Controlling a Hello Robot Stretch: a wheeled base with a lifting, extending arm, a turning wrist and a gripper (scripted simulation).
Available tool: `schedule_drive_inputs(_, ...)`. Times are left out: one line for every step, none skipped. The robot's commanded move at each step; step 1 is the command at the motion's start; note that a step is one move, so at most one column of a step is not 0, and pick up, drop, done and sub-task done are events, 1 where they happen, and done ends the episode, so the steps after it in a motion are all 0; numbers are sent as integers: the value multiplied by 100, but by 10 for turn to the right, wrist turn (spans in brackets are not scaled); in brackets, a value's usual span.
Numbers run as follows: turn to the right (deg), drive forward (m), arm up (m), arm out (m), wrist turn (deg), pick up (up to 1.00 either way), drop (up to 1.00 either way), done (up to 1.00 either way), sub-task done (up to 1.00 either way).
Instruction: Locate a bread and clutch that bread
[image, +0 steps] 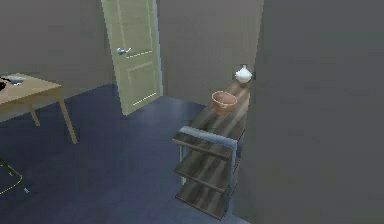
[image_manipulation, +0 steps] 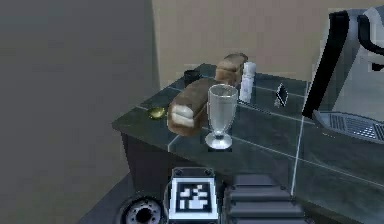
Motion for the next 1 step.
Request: schedule_drive_inputs(0,0,0,32,0,0,0,0,0)
